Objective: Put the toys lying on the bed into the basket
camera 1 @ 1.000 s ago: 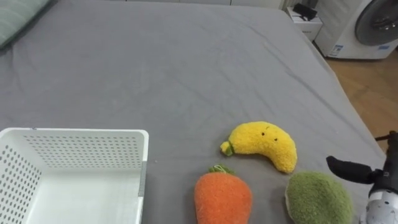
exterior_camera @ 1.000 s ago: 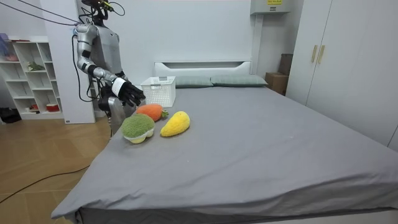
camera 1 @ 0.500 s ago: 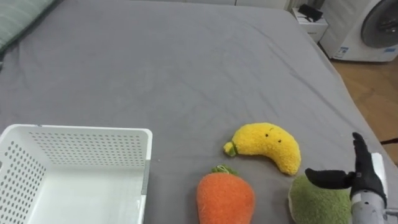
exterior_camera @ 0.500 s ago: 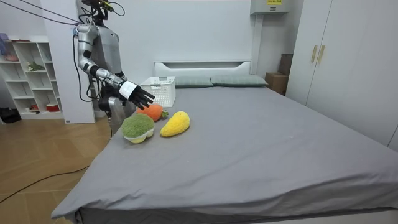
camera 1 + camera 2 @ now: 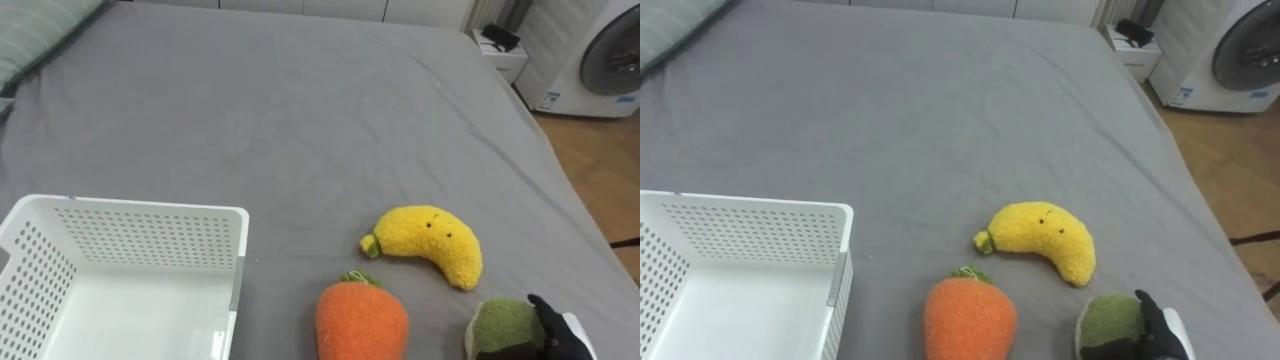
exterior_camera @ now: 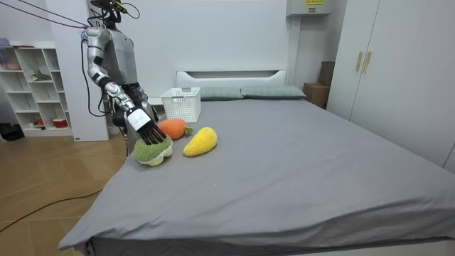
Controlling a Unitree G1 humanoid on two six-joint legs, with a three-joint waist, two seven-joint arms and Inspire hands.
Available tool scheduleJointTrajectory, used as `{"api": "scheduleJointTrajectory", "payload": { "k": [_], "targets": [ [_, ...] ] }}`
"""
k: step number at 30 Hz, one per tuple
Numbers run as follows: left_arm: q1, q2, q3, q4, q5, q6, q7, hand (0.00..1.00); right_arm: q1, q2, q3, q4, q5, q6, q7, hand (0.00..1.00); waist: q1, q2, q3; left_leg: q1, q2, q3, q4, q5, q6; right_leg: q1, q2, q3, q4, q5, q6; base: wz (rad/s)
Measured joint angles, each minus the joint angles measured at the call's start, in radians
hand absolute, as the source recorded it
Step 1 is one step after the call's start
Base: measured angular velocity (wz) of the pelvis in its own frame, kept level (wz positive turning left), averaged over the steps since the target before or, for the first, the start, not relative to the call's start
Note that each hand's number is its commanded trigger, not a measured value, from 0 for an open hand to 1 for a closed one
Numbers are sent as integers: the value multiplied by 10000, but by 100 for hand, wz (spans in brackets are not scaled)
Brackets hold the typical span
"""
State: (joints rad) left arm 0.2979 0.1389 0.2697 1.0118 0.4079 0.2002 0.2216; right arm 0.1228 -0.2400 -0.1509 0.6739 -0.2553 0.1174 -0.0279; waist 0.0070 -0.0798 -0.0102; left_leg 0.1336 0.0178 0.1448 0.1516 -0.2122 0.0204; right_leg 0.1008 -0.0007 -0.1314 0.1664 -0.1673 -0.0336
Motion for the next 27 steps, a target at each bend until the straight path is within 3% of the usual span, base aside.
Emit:
{"api": "scheduleJointTrajectory", "payload": {
  "k": [7, 8, 9, 10, 19, 27],
  "targets": [
    [22, -24, -3, -30, -9, 34, 0, 0, -330, -225, 5, 1224, -299, -106, 307, 0, 35, -77, -15, -12, -8, -109, 11, -4, 0, 142, -10, -129, -155, 0, 2, 8],
    [17, -22, -3, -13, -8, 34, 0, 0, -391, -256, 7, 1432, -309, -167, 311, 58, 34, -83, -13, -5, -9, -125, 23, -4, -1, 166, -10, -159, -161, 1, 2, 4],
    [18, -22, -2, -13, -8, 32, 0, 0, -419, -274, 13, 1495, -309, -172, 311, 69, 40, -84, -13, 0, -10, -128, 24, -4, 0, 174, -11, -173, -162, 1, 2, 4],
    [-26, -21, -8, -13, -8, 30, 1, 0, -468, -306, 16, 1670, -312, -186, 311, 100, 42, -84, -13, 6, -11, -135, 27, -4, -1, 180, -11, -181, -165, 1, 2, 0],
    [-226, -10, -15, 274, -19, -63, 30, 0, -667, -641, -18, 2194, -338, -318, 218, 100, 36, -90, -8, 154, -6, -131, 11, -6, -2, 272, 5, -117, -172, 1, 1, 0],
    [-298, 1, -14, 322, -27, -152, 31, 0, -533, -579, -1, 2260, -336, -291, 193, 100, 60, -84, 1, 164, 2, -130, 4, -7, -4, 247, 19, -100, -170, 3, -3, 0]
  ]
}}
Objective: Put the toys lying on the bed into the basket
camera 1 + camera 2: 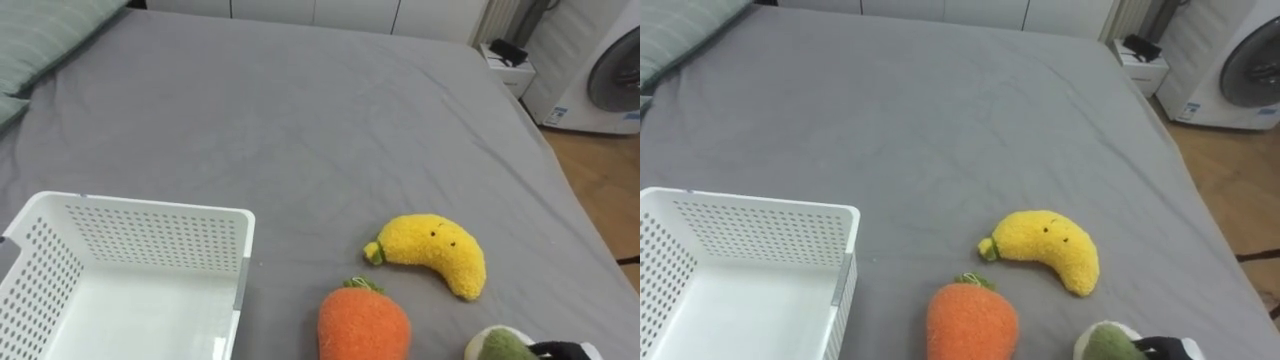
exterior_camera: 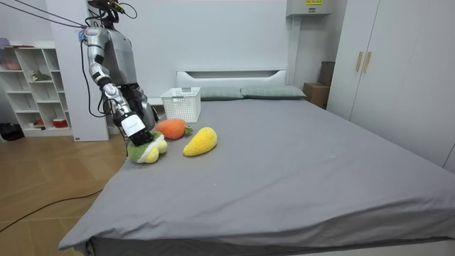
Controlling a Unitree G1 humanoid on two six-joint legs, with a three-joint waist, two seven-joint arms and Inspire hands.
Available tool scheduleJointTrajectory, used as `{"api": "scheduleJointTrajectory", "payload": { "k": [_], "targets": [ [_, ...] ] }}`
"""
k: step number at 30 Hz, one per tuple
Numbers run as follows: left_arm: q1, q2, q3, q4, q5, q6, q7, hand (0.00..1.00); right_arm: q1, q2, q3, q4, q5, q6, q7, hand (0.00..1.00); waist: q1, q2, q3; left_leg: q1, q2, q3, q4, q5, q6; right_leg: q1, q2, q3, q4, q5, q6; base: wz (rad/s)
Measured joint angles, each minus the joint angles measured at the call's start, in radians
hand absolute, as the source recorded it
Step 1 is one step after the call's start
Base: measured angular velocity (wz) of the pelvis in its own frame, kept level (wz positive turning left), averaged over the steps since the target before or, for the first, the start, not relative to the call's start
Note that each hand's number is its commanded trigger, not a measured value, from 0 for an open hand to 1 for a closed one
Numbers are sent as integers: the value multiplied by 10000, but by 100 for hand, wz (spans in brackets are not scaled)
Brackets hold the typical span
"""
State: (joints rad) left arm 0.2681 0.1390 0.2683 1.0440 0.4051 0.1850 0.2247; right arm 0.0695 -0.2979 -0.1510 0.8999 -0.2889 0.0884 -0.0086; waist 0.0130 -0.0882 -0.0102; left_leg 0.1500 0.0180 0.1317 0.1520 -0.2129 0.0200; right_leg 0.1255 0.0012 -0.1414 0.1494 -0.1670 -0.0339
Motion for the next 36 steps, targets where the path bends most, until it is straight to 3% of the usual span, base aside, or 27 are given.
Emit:
{"api": "scheduleJointTrajectory", "payload": {
  "k": [11, 18, 24, 28, 36],
  "targets": [
    [68, 30, 47, -29, 11, -174, 44, 0, 203, 224, -195, -742, -1165, 13, -24, 100, 135, -8, 9, -15, -3, 35, -32, 0, 2, -41, 0, 33, -1, 0, 1, 0],
    [125, 31, 55, -31, 17, -160, 44, 0, 323, 271, -366, -1769, -1522, 244, -23, 100, 123, -1, 27, -72, -2, 68, -33, 2, 3, -136, 3, 86, 31, 0, 1, -2],
    [122, 35, 53, -90, 11, -164, 39, 0, 322, 271, -375, -3095, -1499, 221, -18, 100, 107, -31, 35, -51, -1, 90, -40, 2, 3, -168, 7, 106, 27, 0, 1, 0],
    [12, 49, 49, -204, -5, -176, 39, 0, 339, 270, -373, -4515, -1473, 230, -19, 100, 47, -101, 105, -133, 1, 124, -40, 2, 3, -215, 6, 121, 29, 1, 2, 0],
    [-26, 5, 84, -237, 9, -209, 42, 0, 337, 270, -421, -6913, -1488, 229, -21, 100, -89, -99, 94, -213, 3, 151, -34, 4, 4, -267, 15, 176, 43, 12, -1, -1]
  ]
}}
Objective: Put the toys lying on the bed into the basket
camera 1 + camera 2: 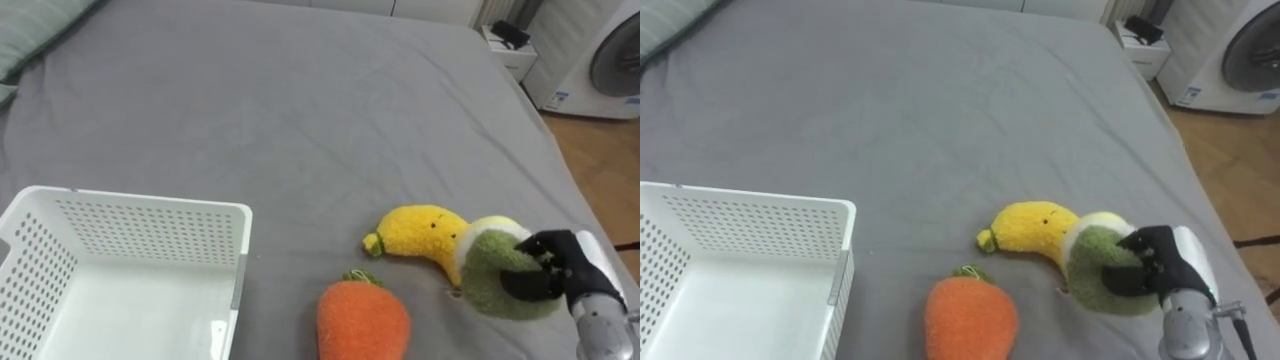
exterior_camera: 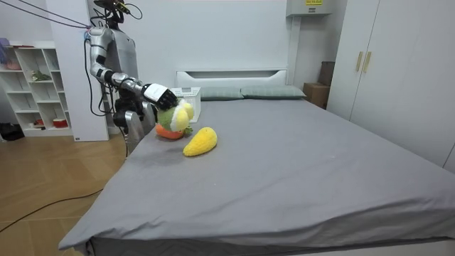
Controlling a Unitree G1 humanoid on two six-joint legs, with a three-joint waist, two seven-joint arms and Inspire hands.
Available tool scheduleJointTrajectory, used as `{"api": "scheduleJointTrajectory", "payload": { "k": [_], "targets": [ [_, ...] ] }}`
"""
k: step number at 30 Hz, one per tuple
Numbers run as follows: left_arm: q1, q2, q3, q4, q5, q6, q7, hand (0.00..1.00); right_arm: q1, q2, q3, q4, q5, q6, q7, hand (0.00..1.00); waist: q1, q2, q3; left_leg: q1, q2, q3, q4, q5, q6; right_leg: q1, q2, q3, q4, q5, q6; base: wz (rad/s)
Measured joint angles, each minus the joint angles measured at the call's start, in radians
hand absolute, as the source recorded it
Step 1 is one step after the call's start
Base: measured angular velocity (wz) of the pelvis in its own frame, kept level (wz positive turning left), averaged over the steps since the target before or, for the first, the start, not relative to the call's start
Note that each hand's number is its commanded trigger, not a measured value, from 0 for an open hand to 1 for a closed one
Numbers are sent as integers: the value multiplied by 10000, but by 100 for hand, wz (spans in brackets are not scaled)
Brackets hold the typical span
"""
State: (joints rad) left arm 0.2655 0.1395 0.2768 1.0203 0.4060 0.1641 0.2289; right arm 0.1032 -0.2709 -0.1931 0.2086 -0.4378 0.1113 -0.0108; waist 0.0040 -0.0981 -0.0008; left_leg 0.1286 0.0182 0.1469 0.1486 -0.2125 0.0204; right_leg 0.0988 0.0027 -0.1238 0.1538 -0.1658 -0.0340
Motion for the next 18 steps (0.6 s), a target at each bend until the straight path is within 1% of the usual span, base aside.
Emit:
{"api": "scheduleJointTrajectory", "payload": {
  "k": [3, 4, 7, 9, 12, 13, 14, 18],
  "targets": [
    [-48, -4, 53, -1, 0, -7, 0, 0, -3, 0, -60, -619, -2, -3, 0, 100, 42, 6, -3, -42, 3, 34, 9, 0, 0, -65, 9, 59, 26, 1, 0, -5],
    [-78, -7, 58, -1, 0, -14, -1, 0, -23, -1, -60, -733, -11, 2, 8, 100, 90, 6, -44, -78, 7, 78, 9, 0, 0, -137, 19, 116, 79, 2, 0, -9],
    [-61, -27, 52, 3, -4, -35, 0, 0, -70, -3, -61, -993, 18, 6, 11, 100, 196, 61, -32, -93, 1, 122, 12, 1, 3, -196, 13, 170, 160, 2, 4, -5],
    [-67, -24, 52, 2, -4, -34, 13, 0, -78, -4, -61, -1052, 27, 18, 11, 100, 236, 83, -43, -93, 0, 122, 12, 1, 4, -198, 12, 172, 164, 3, 5, 0],
    [-79, -25, 38, 2, -5, -34, 16, 0, -103, -13, -55, -1401, 227, 251, 12, 100, 312, 144, -61, -125, 1, 117, 16, 1, 4, -235, 6, 161, 185, 3, 5, 0],
    [-82, -26, 36, 9, -9, -34, 31, 0, -106, -12, -29, -1738, 435, 339, 22, 100, 339, 173, -51, -146, 1, 111, 16, 3, 6, -266, 5, 164, 211, 3, 4, 0],
    [-90, -27, 36, 26, -9, -32, 63, 0, -130, -13, 27, -2017, 595, 349, 34, 100, 323, 217, -34, -149, 2, 122, 18, 4, 6, -262, 4, 158, 215, 3, 4, 0],
    [-117, -27, -19, 31, -16, -26, 184, 0, -434, -14, 273, -2264, 843, 351, 170, 100, 354, 243, -21, -150, 6, 136, 23, 4, 6, -265, 2, 145, 214, 2, 3, 0]
  ]
}}
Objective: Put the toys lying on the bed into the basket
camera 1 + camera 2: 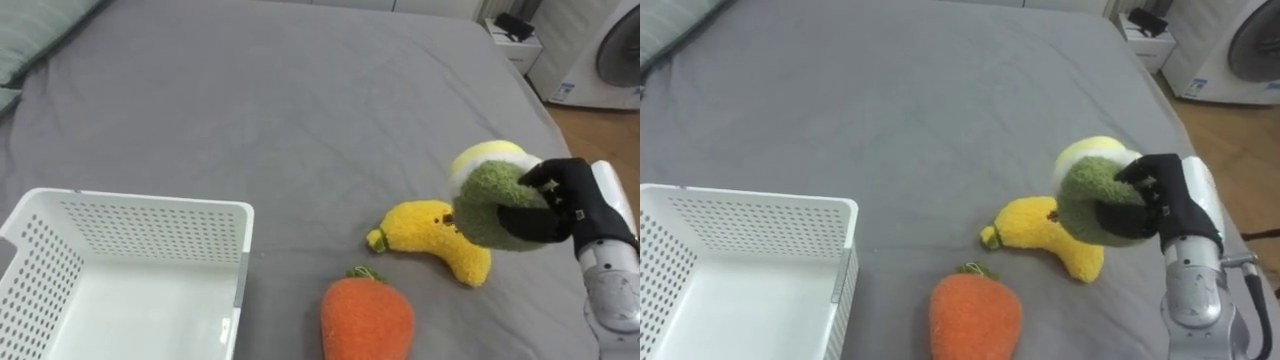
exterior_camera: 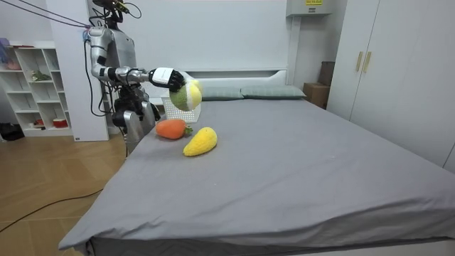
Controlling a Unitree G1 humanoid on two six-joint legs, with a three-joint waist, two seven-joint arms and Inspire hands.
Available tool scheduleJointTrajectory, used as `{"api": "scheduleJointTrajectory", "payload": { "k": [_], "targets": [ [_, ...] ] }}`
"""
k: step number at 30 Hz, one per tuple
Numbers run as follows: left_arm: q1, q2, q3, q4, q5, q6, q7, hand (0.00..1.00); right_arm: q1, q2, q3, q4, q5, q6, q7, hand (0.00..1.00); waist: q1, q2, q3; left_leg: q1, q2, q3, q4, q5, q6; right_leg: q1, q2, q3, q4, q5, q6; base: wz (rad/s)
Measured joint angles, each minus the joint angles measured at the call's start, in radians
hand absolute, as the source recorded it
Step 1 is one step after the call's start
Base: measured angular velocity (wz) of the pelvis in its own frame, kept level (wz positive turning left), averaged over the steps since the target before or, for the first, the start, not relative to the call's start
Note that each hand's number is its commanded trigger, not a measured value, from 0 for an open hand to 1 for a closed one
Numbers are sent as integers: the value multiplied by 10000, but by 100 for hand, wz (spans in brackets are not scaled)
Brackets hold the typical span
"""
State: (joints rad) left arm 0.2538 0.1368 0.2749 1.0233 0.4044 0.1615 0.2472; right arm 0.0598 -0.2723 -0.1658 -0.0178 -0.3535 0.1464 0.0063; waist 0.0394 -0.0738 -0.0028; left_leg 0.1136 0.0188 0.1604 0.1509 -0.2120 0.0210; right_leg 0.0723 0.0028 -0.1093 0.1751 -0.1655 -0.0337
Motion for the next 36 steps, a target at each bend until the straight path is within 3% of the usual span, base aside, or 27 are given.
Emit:
{"api": "scheduleJointTrajectory", "payload": {
  "k": [5, 9, 11, 18, 20, 28, 36],
  "targets": [
    [-161, -40, -380, 2, 5, 67, 24, 0, -592, -4, 844, 0, -151, 308, 181, 100, 265, -77, 23, -113, -43, -35, 19, 0, 1, -70, -18, -115, -8, -1, 2, 2],
    [-266, -43, -538, 0, 4, 64, 56, 0, -1017, -4, 1301, -31, -254, 320, 319, 100, 463, -205, 71, -221, -93, -232, 77, 6, 10, -84, -45, -271, -42, -1, 2, 13],
    [-299, -48, -662, 0, 4, 64, 64, 0, -1290, 1, 1524, -85, -247, 328, 400, 100, 572, -297, 19, -349, -88, -294, 121, 7, 11, -159, -59, -344, -40, 0, 1, 11],
    [-416, -41, -667, 4, -9, 61, 62, 0, -1872, 4, 2140, -484, -258, 345, 405, 100, 981, -303, 24, -380, -72, -388, 158, 33, 49, -171, -126, -544, -14, 9, 10, 7],
    [-649, -11, -702, 179, -3, 27, 48, 0, -1960, 28, 2420, -572, -115, 343, 430, 100, 1054, -311, 26, -501, -105, -643, 192, 35, 54, -141, -152, -708, -23, 11, 16, 18],
    [-1082, 128, -1120, 178, 5, 4, -113, 0, -2131, 140, 3302, -1448, -372, 338, 847, 100, 1575, -341, 34, -682, -132, -827, 189, 52, 64, -209, -170, -919, -36, 12, 16, 9],
    [-1096, 239, -1407, 362, 20, -9, -259, 0, -2497, 406, 4086, -1919, -443, 337, 1840, 100, 1672, -342, 48, -678, -155, -908, 193, 67, 71, -209, -168, -957, -65, 12, 18, 1]
  ]
}}
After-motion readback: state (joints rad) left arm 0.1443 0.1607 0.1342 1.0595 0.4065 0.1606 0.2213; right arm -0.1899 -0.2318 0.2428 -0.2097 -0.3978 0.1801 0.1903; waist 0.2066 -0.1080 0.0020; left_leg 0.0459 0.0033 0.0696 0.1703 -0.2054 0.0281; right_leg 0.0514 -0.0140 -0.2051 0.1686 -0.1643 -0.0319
